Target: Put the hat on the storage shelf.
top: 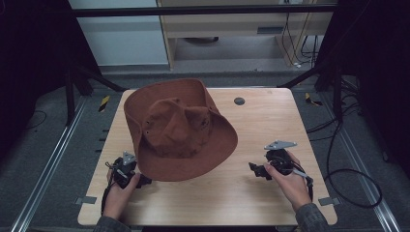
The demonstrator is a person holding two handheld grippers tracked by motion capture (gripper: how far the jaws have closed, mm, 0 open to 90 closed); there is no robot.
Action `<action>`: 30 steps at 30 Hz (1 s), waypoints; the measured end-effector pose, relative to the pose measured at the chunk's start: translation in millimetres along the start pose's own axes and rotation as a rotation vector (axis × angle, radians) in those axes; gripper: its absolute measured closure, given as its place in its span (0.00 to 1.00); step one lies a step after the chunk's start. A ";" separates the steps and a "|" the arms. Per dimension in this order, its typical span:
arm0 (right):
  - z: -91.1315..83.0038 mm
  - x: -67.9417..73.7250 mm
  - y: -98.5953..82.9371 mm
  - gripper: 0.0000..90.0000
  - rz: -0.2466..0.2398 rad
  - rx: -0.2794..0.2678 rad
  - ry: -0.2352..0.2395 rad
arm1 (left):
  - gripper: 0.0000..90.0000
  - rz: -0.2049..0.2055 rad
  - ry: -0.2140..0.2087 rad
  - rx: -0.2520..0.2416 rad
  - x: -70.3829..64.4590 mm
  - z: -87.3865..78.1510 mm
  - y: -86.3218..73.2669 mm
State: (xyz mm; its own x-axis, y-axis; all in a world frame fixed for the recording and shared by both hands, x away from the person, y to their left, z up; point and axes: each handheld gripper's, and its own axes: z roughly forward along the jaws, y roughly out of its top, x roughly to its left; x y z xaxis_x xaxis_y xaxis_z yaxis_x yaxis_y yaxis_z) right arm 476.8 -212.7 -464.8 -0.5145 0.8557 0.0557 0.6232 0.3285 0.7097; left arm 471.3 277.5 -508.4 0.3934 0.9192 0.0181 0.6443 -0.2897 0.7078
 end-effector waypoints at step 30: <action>55.0 22.5 -13.2 0.09 0.003 -0.039 -0.093 | 0.00 0.000 0.000 0.000 0.0 0.0 0.0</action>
State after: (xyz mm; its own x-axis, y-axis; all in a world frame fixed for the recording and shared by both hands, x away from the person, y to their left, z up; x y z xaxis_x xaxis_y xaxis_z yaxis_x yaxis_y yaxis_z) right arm 489.4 -175.7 -511.5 -0.4543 0.8908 -0.0062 0.6002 0.3113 0.7368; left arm 471.4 277.5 -508.4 0.3936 0.9191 0.0183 0.6441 -0.2899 0.7079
